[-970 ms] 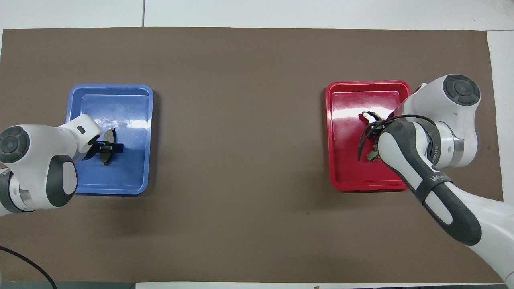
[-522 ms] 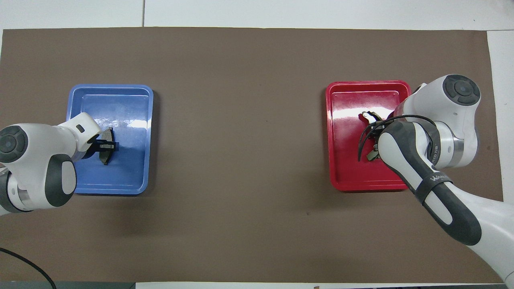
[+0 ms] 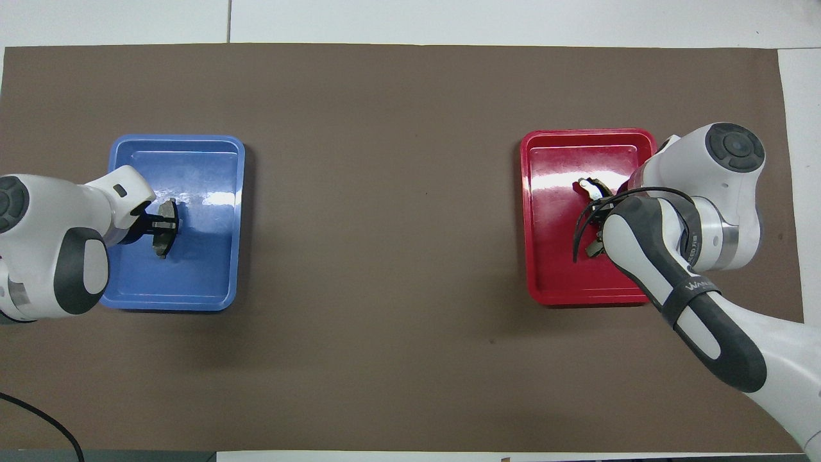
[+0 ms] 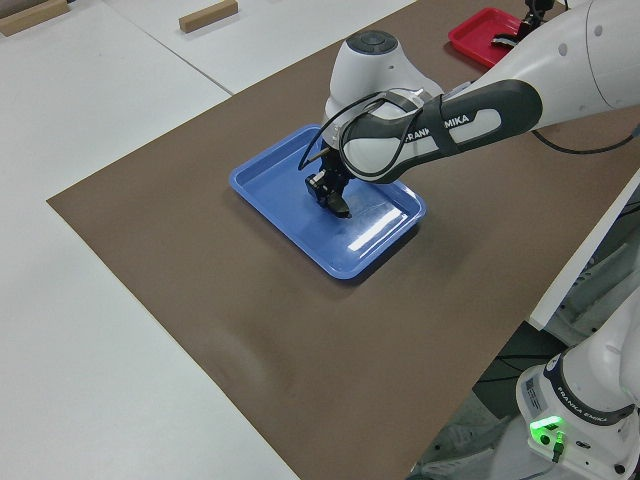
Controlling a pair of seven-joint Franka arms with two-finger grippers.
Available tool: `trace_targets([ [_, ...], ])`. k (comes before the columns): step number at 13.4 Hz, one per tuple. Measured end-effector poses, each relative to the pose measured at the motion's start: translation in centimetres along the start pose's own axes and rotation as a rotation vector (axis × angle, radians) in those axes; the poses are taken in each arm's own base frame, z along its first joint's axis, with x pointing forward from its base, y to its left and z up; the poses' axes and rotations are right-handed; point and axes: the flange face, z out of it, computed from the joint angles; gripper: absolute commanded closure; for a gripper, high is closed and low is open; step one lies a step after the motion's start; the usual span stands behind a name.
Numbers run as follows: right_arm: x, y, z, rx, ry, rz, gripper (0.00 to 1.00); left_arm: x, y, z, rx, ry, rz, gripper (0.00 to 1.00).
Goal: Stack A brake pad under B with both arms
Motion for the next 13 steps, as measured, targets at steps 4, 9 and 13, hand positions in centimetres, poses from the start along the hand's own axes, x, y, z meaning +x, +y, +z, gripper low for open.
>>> trace_targets([
  [4, -0.2, 0.0, 0.3, 0.000, -0.005, -0.001, 0.58, 4.3, 1.9, -8.4, -0.012, -0.026, -0.011, 0.99],
  [9, -0.2, 0.1, 0.3, 0.000, -0.006, 0.000, 0.90, 5.7, 17.2, -13.8, -0.052, -0.002, -0.148, 0.99],
  [13, 0.3, 0.2, -1.0, 0.002, -0.013, 0.002, 1.00, 3.1, 28.7, -14.6, -0.086, 0.011, -0.169, 0.99],
])
